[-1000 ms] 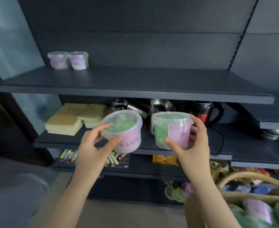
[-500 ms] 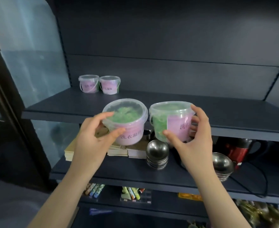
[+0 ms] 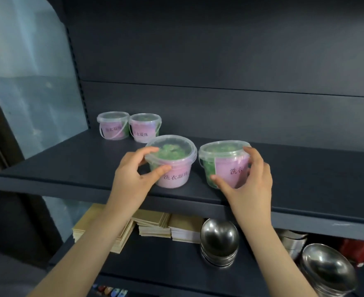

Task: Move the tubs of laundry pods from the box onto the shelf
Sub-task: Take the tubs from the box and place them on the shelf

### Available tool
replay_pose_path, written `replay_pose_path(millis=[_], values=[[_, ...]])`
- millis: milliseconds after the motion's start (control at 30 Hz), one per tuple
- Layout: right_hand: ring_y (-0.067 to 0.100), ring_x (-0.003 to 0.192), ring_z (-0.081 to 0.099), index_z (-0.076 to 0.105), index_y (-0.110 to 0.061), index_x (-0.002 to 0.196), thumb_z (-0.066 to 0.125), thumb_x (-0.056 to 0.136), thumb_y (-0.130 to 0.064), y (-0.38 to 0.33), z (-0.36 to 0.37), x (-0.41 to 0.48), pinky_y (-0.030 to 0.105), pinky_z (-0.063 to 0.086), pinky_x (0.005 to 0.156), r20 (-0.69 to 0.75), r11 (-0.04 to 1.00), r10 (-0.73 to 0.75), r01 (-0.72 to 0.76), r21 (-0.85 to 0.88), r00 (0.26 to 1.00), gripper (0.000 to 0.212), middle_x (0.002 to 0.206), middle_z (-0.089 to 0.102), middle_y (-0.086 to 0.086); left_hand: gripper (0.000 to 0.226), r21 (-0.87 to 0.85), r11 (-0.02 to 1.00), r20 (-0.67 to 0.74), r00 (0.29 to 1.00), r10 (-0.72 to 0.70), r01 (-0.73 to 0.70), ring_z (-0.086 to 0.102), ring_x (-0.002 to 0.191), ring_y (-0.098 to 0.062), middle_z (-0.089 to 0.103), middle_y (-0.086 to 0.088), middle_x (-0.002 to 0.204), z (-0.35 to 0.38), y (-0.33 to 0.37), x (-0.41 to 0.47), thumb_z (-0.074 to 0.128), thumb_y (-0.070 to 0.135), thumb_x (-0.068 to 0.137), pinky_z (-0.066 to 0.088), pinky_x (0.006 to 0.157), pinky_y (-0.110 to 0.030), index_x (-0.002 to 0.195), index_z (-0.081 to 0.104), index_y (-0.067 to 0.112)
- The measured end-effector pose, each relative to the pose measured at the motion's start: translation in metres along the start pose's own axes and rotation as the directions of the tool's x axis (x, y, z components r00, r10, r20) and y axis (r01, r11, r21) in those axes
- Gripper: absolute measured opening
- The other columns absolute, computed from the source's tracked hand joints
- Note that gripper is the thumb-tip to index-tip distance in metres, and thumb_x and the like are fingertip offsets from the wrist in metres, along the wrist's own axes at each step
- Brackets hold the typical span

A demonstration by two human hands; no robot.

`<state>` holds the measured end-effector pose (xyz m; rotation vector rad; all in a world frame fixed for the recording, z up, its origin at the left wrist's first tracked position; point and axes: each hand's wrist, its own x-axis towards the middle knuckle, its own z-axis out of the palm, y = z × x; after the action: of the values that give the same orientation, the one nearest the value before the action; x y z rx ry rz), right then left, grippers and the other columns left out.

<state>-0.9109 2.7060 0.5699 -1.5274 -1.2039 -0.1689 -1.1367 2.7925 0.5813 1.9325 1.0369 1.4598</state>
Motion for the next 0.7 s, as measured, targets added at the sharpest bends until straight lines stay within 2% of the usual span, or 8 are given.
replay_pose_path(millis=[67,133,233,333,433,533,600,700], values=[[0.026,0.11,0.046,0.03,-0.033,0.138,0.083,0.063,-0.044,0.0,0.008,0.006,0.033,0.041,0.086,0.011,0.999,-0.015,0.016,-0.046,1.0,0.093,0.12,0.046,0.002,0.042,0.01,1.0,-0.004,1.0,-0.015,0.015,0.056,0.109,-0.002,0.056,0.014,0.113,0.005,-0.01,0.011,0.073,0.051,0.074,0.042,0.083,-0.01,0.113,0.059,0.046],[0.023,0.106,0.048,0.029,-0.033,0.138,0.08,0.064,-0.049,0.002,0.01,0.01,0.032,0.042,0.083,0.055,0.997,-0.03,0.034,-0.063,0.998,0.091,0.115,0.043,-0.002,0.044,0.023,0.999,0.015,0.999,-0.029,0.029,0.057,0.11,-0.005,0.058,0.013,0.117,0.008,-0.019,0.023,0.071,0.053,0.076,0.042,0.086,-0.013,0.117,0.058,0.046],[0.02,0.103,0.052,0.039,-0.038,0.132,0.068,0.076,-0.054,0.01,0.006,0.018,0.037,0.051,0.086,0.144,1.0,-0.022,0.019,0.023,0.989,0.066,0.116,0.038,-0.007,0.046,0.035,0.999,0.067,0.997,-0.044,0.042,0.056,0.112,-0.002,0.058,0.012,0.122,0.009,-0.033,0.041,0.07,0.051,0.079,0.042,0.086,-0.009,0.123,0.056,0.046],[0.022,0.117,0.045,0.058,-0.033,0.118,0.066,0.083,-0.045,0.017,0.004,0.03,0.045,0.048,0.094,0.139,0.999,-0.044,0.044,0.005,0.989,0.038,0.121,0.037,-0.005,0.048,0.142,0.99,0.069,0.998,-0.005,-0.005,0.044,0.118,-0.002,0.046,0.008,0.125,0.009,-0.041,0.056,0.069,0.048,0.08,0.039,0.1,-0.022,0.126,0.058,0.041],[0.021,0.126,0.041,0.064,-0.025,0.109,0.074,0.079,-0.039,0.016,0.007,0.05,0.031,0.04,0.097,0.164,0.995,-0.043,0.057,-0.082,0.986,0.034,0.13,0.04,-0.001,0.047,0.255,0.961,0.11,0.991,0.082,-0.108,0.037,0.12,-0.005,0.042,0.008,0.124,0.004,-0.044,0.074,0.066,0.053,0.077,0.028,0.105,-0.024,0.121,0.064,0.035],[0.02,0.109,0.053,0.065,-0.022,0.1,0.08,0.075,-0.04,0.011,0.017,0.072,0.022,0.036,0.086,0.185,0.982,-0.024,0.058,-0.181,0.982,0.035,0.113,0.05,-0.005,0.042,0.28,0.947,0.209,0.973,0.101,-0.159,0.044,0.118,-0.005,0.048,0.011,0.124,0.002,-0.051,0.094,0.065,0.051,0.081,0.033,0.104,-0.026,0.12,0.063,0.035],[0.02,0.096,0.056,0.066,-0.021,0.098,0.081,0.073,-0.043,0.008,0.025,0.086,0.025,0.04,0.079,0.181,0.97,-0.01,0.053,-0.238,0.983,0.037,0.106,0.052,-0.002,0.039,0.308,0.933,0.252,0.961,0.11,-0.188,0.047,0.12,-0.01,0.053,0.008,0.127,0.003,-0.056,0.109,0.065,0.048,0.085,0.037,0.105,-0.032,0.12,0.062,0.033],[0.021,0.082,0.056,0.067,-0.018,0.1,0.08,0.073,-0.045,0.005,0.042,0.108,0.03,0.046,0.078,0.208,0.952,0.036,0.03,-0.306,0.977,0.04,0.103,0.05,0.003,0.036,0.373,0.889,0.301,0.941,0.154,-0.265,0.053,0.115,-0.014,0.062,0.004,0.122,0.01,-0.059,0.136,0.063,0.045,0.086,0.041,0.096,-0.032,0.116,0.064,0.027]])
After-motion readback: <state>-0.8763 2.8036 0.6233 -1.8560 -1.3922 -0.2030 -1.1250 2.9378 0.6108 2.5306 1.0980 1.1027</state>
